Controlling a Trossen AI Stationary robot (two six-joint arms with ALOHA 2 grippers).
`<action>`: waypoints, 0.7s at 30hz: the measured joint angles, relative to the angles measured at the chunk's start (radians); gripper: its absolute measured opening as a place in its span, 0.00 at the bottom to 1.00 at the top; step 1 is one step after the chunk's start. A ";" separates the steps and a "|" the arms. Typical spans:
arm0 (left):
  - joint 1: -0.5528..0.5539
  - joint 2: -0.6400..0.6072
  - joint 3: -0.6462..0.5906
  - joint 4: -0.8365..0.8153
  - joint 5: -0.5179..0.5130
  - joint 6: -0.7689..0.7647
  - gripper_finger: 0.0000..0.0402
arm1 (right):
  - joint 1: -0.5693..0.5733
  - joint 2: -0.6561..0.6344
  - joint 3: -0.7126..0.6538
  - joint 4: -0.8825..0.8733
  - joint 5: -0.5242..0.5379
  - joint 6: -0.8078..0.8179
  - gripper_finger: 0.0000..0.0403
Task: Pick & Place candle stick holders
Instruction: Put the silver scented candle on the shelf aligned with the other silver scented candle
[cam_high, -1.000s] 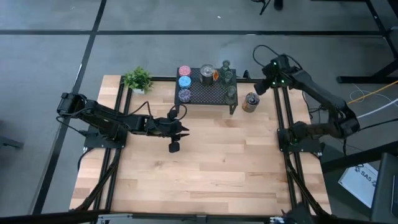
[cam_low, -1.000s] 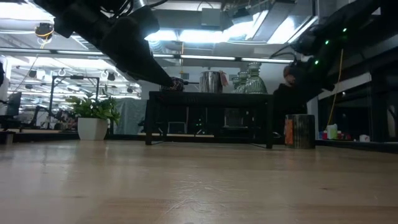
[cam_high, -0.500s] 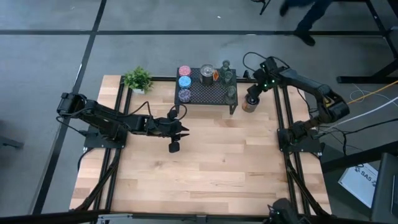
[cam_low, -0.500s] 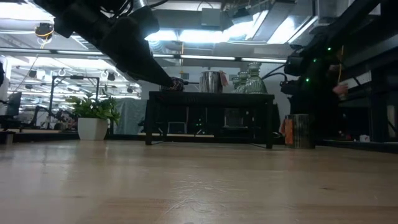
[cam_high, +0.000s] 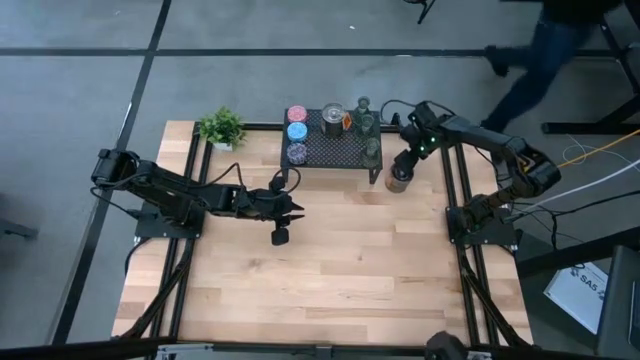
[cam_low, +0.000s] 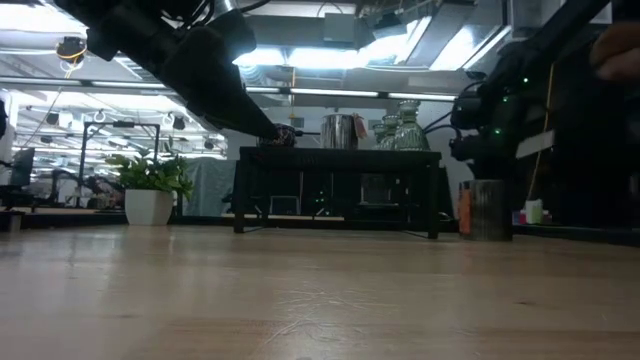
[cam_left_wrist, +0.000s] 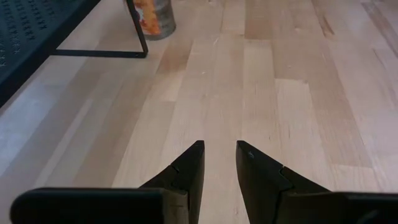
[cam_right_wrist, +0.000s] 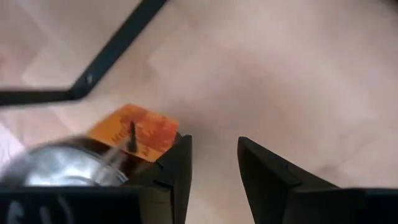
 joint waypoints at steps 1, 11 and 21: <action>0.000 0.000 0.000 0.000 0.000 0.000 0.21 | 0.009 0.000 -0.012 0.000 0.000 0.000 0.33; 0.000 0.000 0.000 0.000 0.000 -0.004 0.21 | 0.069 -0.050 -0.165 0.026 -0.002 0.129 0.33; 0.000 0.000 0.000 0.000 0.000 -0.020 0.21 | 0.101 -0.206 -0.250 0.043 -0.021 0.240 0.33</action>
